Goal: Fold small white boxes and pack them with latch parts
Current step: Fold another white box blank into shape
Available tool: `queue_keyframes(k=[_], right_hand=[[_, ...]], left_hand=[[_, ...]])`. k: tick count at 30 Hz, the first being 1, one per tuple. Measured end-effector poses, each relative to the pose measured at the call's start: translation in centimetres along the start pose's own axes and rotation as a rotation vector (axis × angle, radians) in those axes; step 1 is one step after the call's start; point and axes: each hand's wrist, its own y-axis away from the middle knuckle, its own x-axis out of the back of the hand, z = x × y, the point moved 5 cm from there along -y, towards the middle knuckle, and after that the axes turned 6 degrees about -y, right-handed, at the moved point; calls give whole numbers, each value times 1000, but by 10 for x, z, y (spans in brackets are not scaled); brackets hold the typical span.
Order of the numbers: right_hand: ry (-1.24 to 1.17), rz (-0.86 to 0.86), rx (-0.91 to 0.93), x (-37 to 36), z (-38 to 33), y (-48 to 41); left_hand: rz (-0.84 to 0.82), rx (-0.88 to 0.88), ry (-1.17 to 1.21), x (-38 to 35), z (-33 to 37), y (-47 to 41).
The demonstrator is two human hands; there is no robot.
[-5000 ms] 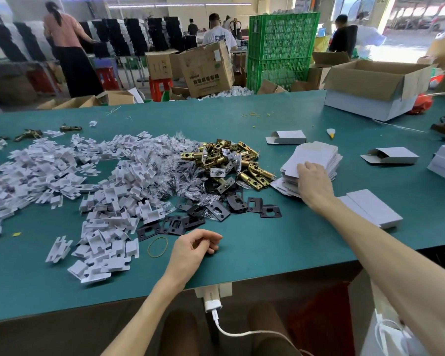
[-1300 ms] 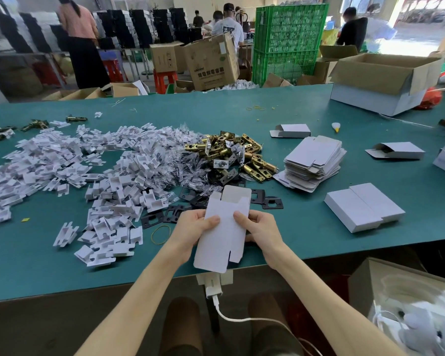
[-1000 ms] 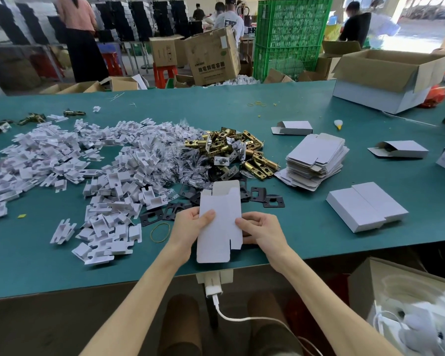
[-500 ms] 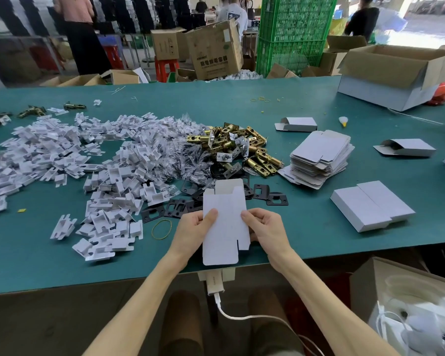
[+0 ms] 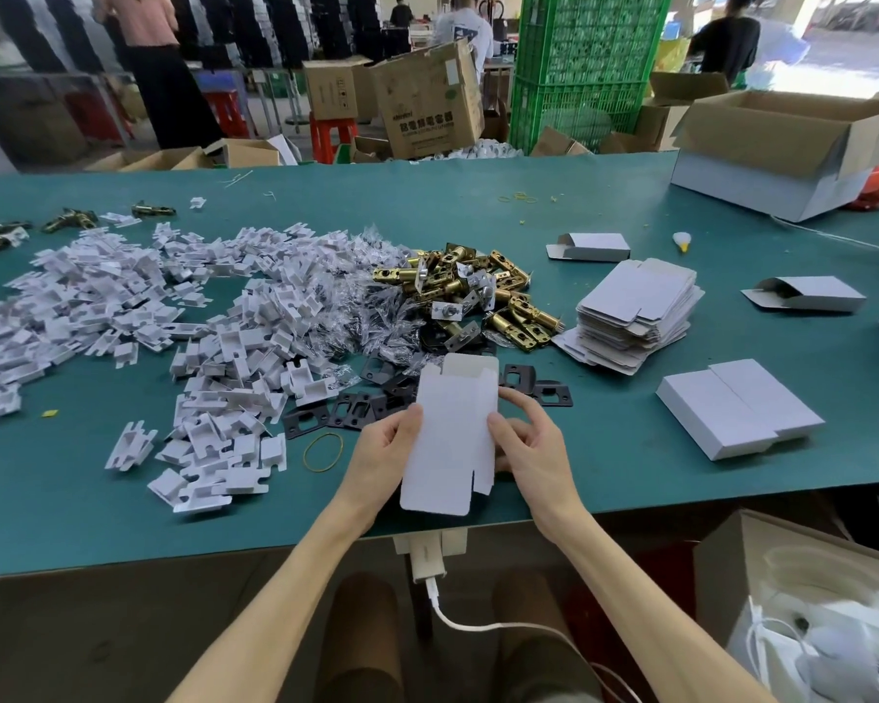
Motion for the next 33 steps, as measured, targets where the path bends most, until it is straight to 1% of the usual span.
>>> queue_keyframes(k=[3,6,13,18,29,33], right_hand=[[43,-8,0,-1,0,0],[74,-24,27,-3,-3,2],[-29,-83,28,-7,-12,7],[-78,-114,10,-4,-12,8],[4,-154,-17,-5,-5,7],[-2,-197,-16,-6,-5,8]], left_hand=[[-14,-53,50,-1,2,-2],[-39,-64,74,-2,3,-4],[-85,-73,60,-2,7,-2],[-64,-70,69,-3,9,0],[4,-31,150,1,5,1],[-6,-8,184,6,2,1]])
